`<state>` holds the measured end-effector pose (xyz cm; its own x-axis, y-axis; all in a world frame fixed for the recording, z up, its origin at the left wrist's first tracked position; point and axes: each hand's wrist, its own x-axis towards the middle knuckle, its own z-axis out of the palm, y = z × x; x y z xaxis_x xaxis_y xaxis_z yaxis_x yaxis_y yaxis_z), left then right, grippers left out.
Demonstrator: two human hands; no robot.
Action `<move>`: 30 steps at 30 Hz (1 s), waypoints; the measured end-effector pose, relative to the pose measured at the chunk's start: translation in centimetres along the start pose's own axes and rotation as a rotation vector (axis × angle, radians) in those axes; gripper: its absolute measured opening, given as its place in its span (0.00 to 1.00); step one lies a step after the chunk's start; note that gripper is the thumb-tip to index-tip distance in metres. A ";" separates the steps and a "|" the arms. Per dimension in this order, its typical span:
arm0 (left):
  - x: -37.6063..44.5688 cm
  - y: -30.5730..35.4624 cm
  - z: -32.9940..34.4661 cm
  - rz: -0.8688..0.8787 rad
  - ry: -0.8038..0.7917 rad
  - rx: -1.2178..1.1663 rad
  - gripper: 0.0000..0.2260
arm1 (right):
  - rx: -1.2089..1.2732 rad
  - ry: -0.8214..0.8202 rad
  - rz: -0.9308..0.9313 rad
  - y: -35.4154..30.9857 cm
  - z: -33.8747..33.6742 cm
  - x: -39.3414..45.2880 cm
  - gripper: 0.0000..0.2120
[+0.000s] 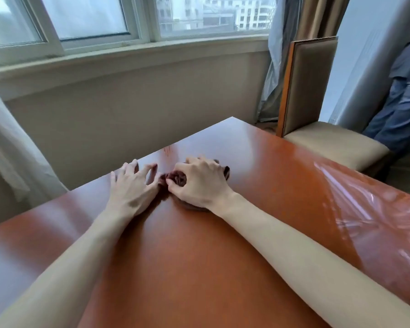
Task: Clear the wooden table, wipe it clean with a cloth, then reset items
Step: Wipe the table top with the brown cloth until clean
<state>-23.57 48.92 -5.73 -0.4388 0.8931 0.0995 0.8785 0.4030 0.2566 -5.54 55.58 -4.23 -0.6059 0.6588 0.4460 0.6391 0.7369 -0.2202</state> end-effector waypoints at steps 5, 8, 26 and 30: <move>0.5 -0.2 0.8 -0.007 0.061 0.002 0.34 | -0.012 -0.003 0.027 -1.0 5.1 10.2 0.15; 0.6 -0.3 1.3 -0.028 0.082 -0.007 0.38 | 0.057 -0.036 -0.032 -1.9 7.2 13.4 0.13; 0.3 3.2 -1.3 -0.108 -0.018 0.040 0.22 | 0.035 -0.044 0.037 2.6 -3.2 -4.3 0.14; 0.3 7.4 -0.3 0.023 -0.028 -0.107 0.24 | 0.081 -0.025 -0.114 2.6 -5.8 -9.6 0.13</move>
<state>-17.29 52.14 -3.53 -0.4117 0.9078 0.0801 0.8626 0.3597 0.3558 4.65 50.27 -4.06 -0.6846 0.5729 0.4507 0.5260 0.8163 -0.2387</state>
